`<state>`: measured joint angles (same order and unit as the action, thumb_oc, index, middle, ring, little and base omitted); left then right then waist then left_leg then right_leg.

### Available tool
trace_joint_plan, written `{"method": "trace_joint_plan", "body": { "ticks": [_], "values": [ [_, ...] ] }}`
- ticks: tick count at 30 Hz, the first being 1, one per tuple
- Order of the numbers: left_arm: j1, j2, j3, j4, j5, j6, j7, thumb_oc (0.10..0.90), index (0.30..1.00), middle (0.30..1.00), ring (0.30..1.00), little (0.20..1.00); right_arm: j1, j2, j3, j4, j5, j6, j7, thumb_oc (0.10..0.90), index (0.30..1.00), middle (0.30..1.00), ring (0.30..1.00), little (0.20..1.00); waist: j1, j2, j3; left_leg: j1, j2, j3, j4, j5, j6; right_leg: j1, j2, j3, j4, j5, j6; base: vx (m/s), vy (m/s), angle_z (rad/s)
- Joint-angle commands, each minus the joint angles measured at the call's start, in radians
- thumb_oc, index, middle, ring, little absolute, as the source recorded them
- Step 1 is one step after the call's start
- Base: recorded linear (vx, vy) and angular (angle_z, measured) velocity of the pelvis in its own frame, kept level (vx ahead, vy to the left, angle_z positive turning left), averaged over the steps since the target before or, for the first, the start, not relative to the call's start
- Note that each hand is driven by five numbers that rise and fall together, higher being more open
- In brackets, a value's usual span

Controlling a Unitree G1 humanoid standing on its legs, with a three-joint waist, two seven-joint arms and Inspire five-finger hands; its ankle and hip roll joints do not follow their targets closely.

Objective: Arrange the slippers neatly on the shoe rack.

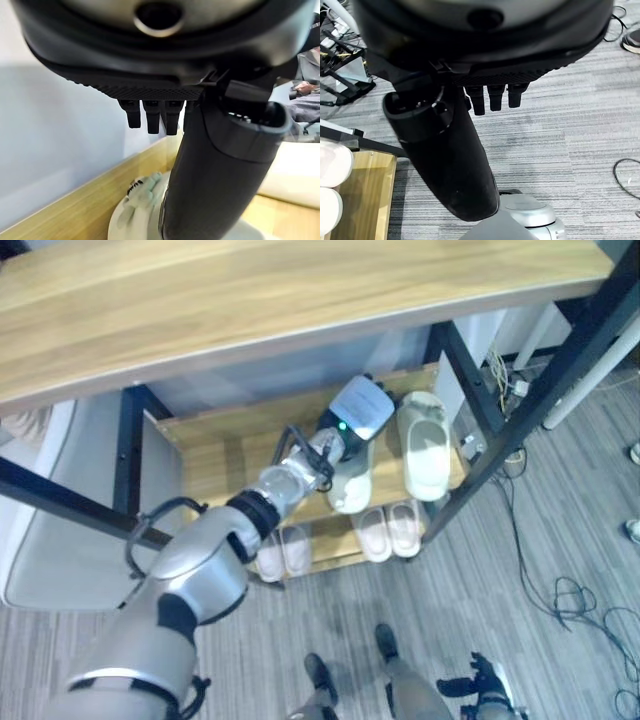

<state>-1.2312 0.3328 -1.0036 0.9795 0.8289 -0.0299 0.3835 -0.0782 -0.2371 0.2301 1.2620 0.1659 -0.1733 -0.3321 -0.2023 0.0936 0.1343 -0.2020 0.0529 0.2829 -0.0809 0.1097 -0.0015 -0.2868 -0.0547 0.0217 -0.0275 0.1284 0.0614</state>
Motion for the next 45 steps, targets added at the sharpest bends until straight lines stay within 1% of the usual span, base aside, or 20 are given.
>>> {"method": "trace_joint_plan", "body": {
  "ticks": [1, 3, 6, 7, 9, 12, 13, 16, 19, 21, 23, 25, 27, 29, 30, 31, 34, 45],
  "values": [
    [-0.110, -0.025, 0.135, 0.093, -0.038, 0.029, 0.057, 0.800, 0.900, 0.900, 0.900, 0.900, 0.072, -0.037, -0.014, 0.045, 0.029, 0.002, -0.005, 0.800, 0.900, 0.900, 0.900, 0.900, 0.038, 0.006, -0.059, 0.058, 0.030, -0.089, -0.006, -0.103, -0.064, 0.058, -0.044, -0.115, -0.008, -0.093, 0.078, 0.02, -0.010, 0.12],
    [-0.093, -0.030, 0.140, 0.088, -0.042, 0.027, 0.054, 0.800, 0.900, 0.900, 0.900, 0.900, 0.072, -0.035, -0.018, 0.050, 0.031, 0.008, 0.000, 0.800, 0.900, 0.900, 0.900, 0.900, 0.040, 0.006, -0.061, 0.073, 0.028, -0.093, -0.006, -0.106, -0.065, 0.076, -0.043, -0.119, -0.008, -0.097, 0.078, 0.02, -0.007, 0.08],
    [-0.070, -0.029, 0.154, 0.067, -0.075, 0.008, 0.043, 0.800, 0.900, 0.900, 0.900, 0.900, 0.085, -0.031, -0.024, 0.062, 0.030, 0.020, 0.010, 0.800, 0.900, 0.900, 0.900, 0.900, 0.043, 0.003, -0.074, 0.096, 0.025, -0.095, -0.006, -0.111, -0.066, 0.103, -0.044, -0.128, -0.012, -0.100, 0.079, 0.02, -0.008, 0.06],
    [-0.059, -0.029, 0.166, 0.063, -0.097, 0.006, 0.039, 0.800, 0.900, 0.900, 0.900, 0.900, 0.090, -0.027, -0.024, 0.066, 0.028, 0.022, 0.010, 0.800, 0.900, 0.900, 0.900, 0.900, 0.044, 0.003, -0.076, 0.103, 0.026, -0.096, -0.006, -0.112, -0.066, 0.112, -0.044, -0.131, -0.013, -0.101, 0.080, 0.03, -0.011, 0.03],
    [-0.024, -0.032, 0.222, 0.045, -0.181, -0.004, 0.035, 0.800, 0.900, 0.900, 0.900, 0.900, 0.098, -0.015, -0.032, 0.076, 0.029, 0.035, 0.014, 0.800, 0.900, 0.900, 0.900, 0.900, 0.049, 0.000, -0.086, 0.120, 0.024, -0.098, -0.006, -0.116, -0.065, 0.132, -0.046, -0.138, -0.018, -0.102, 0.079, 0.04, -0.017, 0.04],
    [0.001, -0.023, 0.236, 0.026, -0.199, -0.009, 0.037, 0.800, 0.900, 0.900, 0.900, 0.900, 0.102, -0.008, -0.038, 0.084, 0.029, 0.041, 0.020, 0.800, 0.900, 0.900, 0.900, 0.900, 0.055, -0.002, -0.095, 0.131, 0.023, -0.102, -0.006, -0.119, -0.064, 0.148, -0.046, -0.143, -0.019, -0.104, 0.080, 0.03, -0.010, 0.16],
    [0.004, -0.045, 0.249, 0.020, -0.230, -0.012, 0.040, 0.800, 0.900, 0.900, 0.900, 0.900, 0.101, 0.001, -0.031, 0.089, 0.026, 0.049, 0.025, 0.800, 0.900, 0.900, 0.900, 0.900, 0.058, -0.005, -0.105, 0.142, 0.022, -0.104, -0.006, -0.119, -0.064, 0.160, -0.046, -0.147, -0.020, -0.106, 0.079, 0.04, -0.006, 0.13],
    [0.044, -0.023, 0.303, -0.013, -0.316, -0.023, 0.040, 0.800, 0.900, 0.900, 0.900, 0.900, 0.111, 0.010, -0.038, 0.089, 0.026, 0.056, 0.027, 0.800, 0.900, 0.900, 0.900, 0.900, 0.066, -0.007, -0.116, 0.157, 0.020, -0.107, -0.006, -0.122, -0.063, 0.182, -0.048, -0.158, -0.023, -0.106, 0.080, 0.02, -0.005, 0.04],
    [0.076, -0.022, 0.303, -0.027, -0.302, -0.012, 0.032, 0.800, 0.900, 0.900, 0.900, 0.900, 0.105, 0.019, -0.036, 0.093, 0.027, 0.063, 0.032, 0.800, 0.900, 0.900, 0.900, 0.900, 0.071, -0.009, -0.121, 0.167, 0.017, -0.109, -0.006, -0.122, -0.061, 0.192, -0.049, -0.164, -0.024, -0.107, 0.080, 0.01, 0.001, 0.07],
    [0.112, -0.036, 0.325, -0.018, -0.324, -0.009, 0.026, 0.800, 0.900, 0.900, 0.900, 0.900, 0.105, 0.024, -0.034, 0.091, 0.029, 0.064, 0.031, 0.800, 0.900, 0.900, 0.900, 0.900, 0.075, -0.012, -0.121, 0.169, 0.016, -0.112, -0.006, -0.121, -0.059, 0.196, -0.049, -0.165, -0.024, -0.107, 0.079, 0.01, -0.004, 0.12],
    [0.169, -0.068, 0.357, 0.006, -0.368, -0.009, 0.014, 0.800, 0.900, 0.900, 0.900, 0.900, 0.101, 0.031, -0.030, 0.093, 0.027, 0.070, 0.031, 0.800, 0.900, 0.900, 0.900, 0.900, 0.079, -0.016, -0.125, 0.171, 0.014, -0.114, -0.006, -0.122, -0.058, 0.204, -0.049, -0.168, -0.030, -0.105, 0.077, 0.02, -0.002, 0.05],
    [0.197, -0.092, 0.369, 0.026, -0.390, -0.004, 0.009, 0.800, 0.900, 0.900, 0.900, 0.900, 0.098, 0.034, -0.030, 0.095, 0.030, 0.074, 0.031, 0.800, 0.900, 0.900, 0.900, 0.900, 0.081, -0.017, -0.129, 0.175, 0.015, -0.114, -0.006, -0.123, -0.058, 0.209, -0.049, -0.170, -0.032, -0.105, 0.076, 0.03, 0.000, 0.01],
    [0.213, -0.103, 0.374, 0.045, -0.391, -0.001, 0.011, 0.800, 0.900, 0.900, 0.900, 0.900, 0.097, 0.037, -0.032, 0.095, 0.033, 0.075, 0.032, 0.800, 0.900, 0.900, 0.900, 0.900, 0.082, -0.019, -0.132, 0.175, 0.016, -0.114, -0.006, -0.122, -0.057, 0.211, -0.049, -0.171, -0.033, -0.104, 0.076, 0.00, 0.000, 0.00],
    [0.236, -0.123, 0.368, 0.112, -0.382, 0.010, 0.004, 0.800, 0.900, 0.900, 0.900, 0.900, 0.089, 0.034, -0.026, 0.096, 0.034, 0.077, 0.028, 0.800, 0.900, 0.900, 0.900, 0.900, 0.080, -0.022, -0.134, 0.177, 0.016, -0.113, -0.006, -0.123, -0.057, 0.210, -0.048, -0.170, -0.035, -0.102, 0.076, 0.00, 0.000, 0.00],
    [0.236, -0.123, 0.367, 0.114, -0.382, 0.010, 0.005, 0.800, 0.900, 0.900, 0.900, 0.900, 0.089, 0.034, -0.026, 0.096, 0.034, 0.077, 0.028, 0.800, 0.900, 0.900, 0.900, 0.900, 0.080, -0.022, -0.134, 0.177, 0.016, -0.113, -0.006, -0.123, -0.057, 0.210, -0.048, -0.170, -0.035, -0.102, 0.076, 0.03, -0.001, 0.00],
    [0.244, -0.133, 0.371, 0.148, -0.393, 0.011, -0.001, 0.800, 0.900, 0.900, 0.900, 0.900, 0.087, 0.035, -0.020, 0.096, 0.031, 0.077, 0.026, 0.800, 0.900, 0.900, 0.900, 0.900, 0.080, -0.023, -0.137, 0.178, 0.015, -0.110, -0.006, -0.125, -0.057, 0.210, -0.048, -0.170, -0.037, -0.100, 0.076, 0.00, 0.000, 0.00],
    [0.253, -0.148, 0.372, 0.187, -0.404, 0.013, -0.016, 0.800, 0.900, 0.900, 0.900, 0.900, 0.082, 0.030, -0.020, 0.103, 0.031, 0.080, 0.026, 0.800, 0.900, 0.900, 0.900, 0.900, 0.077, -0.024, -0.140, 0.177, 0.015, -0.107, -0.006, -0.126, -0.056, 0.211, -0.047, -0.167, -0.041, -0.099, 0.075, 0.03, -0.003, 0.00],
    [0.199, -0.194, 0.351, 0.198, -0.444, -0.002, -0.039, 0.800, 0.900, 0.900, 0.900, 0.900, 0.067, 0.019, -0.012, 0.103, 0.036, 0.082, 0.026, 0.800, 0.900, 0.900, 0.900, 0.900, 0.060, -0.019, -0.131, 0.169, 0.020, -0.096, -0.006, -0.127, -0.058, 0.195, -0.046, -0.153, -0.047, -0.092, 0.077, 0.01, -0.003, -0.01]
  ]
}}
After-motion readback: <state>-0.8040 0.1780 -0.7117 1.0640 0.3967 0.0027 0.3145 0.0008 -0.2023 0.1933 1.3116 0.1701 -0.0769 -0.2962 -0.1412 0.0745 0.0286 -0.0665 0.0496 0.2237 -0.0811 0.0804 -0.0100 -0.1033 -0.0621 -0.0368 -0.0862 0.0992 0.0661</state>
